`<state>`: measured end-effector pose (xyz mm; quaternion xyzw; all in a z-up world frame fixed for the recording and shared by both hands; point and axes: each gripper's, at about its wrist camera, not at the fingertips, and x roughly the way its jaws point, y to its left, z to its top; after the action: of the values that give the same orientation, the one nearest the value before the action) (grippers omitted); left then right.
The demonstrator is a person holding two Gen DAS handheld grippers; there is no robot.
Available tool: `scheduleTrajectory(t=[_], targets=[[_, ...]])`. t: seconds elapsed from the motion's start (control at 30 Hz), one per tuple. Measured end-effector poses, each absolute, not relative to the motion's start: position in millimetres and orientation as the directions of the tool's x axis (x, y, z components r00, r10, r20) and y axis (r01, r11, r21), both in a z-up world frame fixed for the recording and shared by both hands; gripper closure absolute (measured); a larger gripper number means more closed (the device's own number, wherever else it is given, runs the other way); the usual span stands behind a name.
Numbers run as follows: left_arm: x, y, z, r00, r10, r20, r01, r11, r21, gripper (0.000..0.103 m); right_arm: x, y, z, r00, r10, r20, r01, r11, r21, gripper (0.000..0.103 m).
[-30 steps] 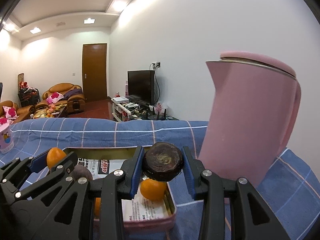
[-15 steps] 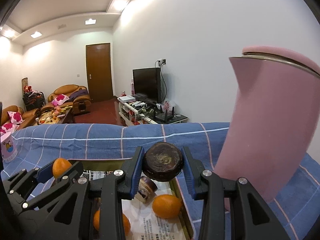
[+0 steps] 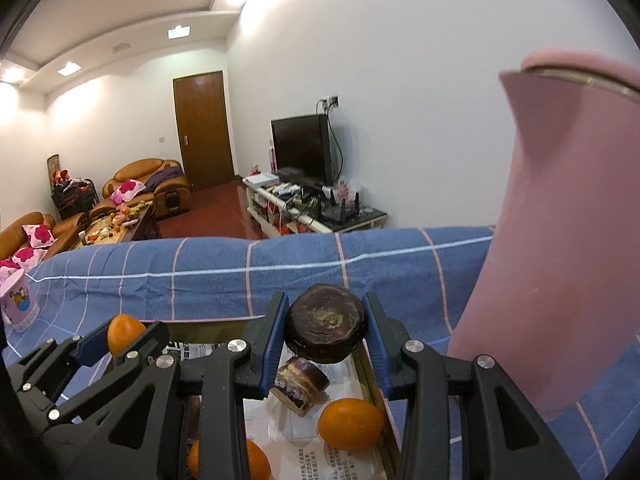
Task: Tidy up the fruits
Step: 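Carry the orange and brown fruit together over the tin box, then open both tools to drop the orange and brown fruit into the tin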
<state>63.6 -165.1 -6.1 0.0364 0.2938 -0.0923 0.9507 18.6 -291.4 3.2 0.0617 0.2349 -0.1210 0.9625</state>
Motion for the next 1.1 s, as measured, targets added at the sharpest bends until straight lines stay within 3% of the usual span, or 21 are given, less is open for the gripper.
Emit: scheduleTrajectory(t=[0.23, 0.4, 0.63, 0.7, 0.8, 0.93, 1.03, 1.1], targets=[[69, -165, -13, 0.789, -0.075, -0.609, 0.168, 0.981, 0.096, 0.065, 36, -286, -12, 0.815, -0.116, -0.568, 0.188, 0.98, 0.069, 0.063], [64, -168, -15, 0.796, -0.042, -0.604, 0.169, 0.973, 0.156, 0.065, 39, -287, -16, 0.805, -0.089, -0.587, 0.174, 0.981, 0.091, 0.063], [64, -167, -14, 0.796, -0.062, -0.601, 0.188, 0.971, 0.149, 0.063, 44, -292, -25, 0.78, 0.001, -0.626, 0.125, 0.98, 0.157, 0.058], [65, -167, -14, 0.799, -0.049, -0.599, 0.177, 0.971, 0.158, 0.059, 44, -294, -27, 0.777, 0.01, -0.629, 0.128, 0.977, 0.173, 0.056], [65, -164, -13, 0.806, -0.017, -0.591, 0.14, 0.977, 0.163, 0.041, 42, -297, -28, 0.782, 0.018, -0.623, 0.134, 0.971, 0.196, 0.056], [72, -149, -13, 0.791, -0.016, -0.612, 0.091, 0.992, 0.092, 0.009, 34, -305, -28, 0.797, 0.047, -0.602, 0.137, 0.957, 0.257, 0.056], [76, -145, -13, 0.767, -0.048, -0.64, 0.103, 0.994, 0.049, 0.005, 28, -307, -24, 0.816, 0.052, -0.576, 0.14, 0.949, 0.284, 0.054], [74, -148, -14, 0.776, -0.044, -0.63, 0.114, 0.991, 0.07, 0.003, 24, -306, -21, 0.825, 0.042, -0.564, 0.14, 0.951, 0.276, 0.041]])
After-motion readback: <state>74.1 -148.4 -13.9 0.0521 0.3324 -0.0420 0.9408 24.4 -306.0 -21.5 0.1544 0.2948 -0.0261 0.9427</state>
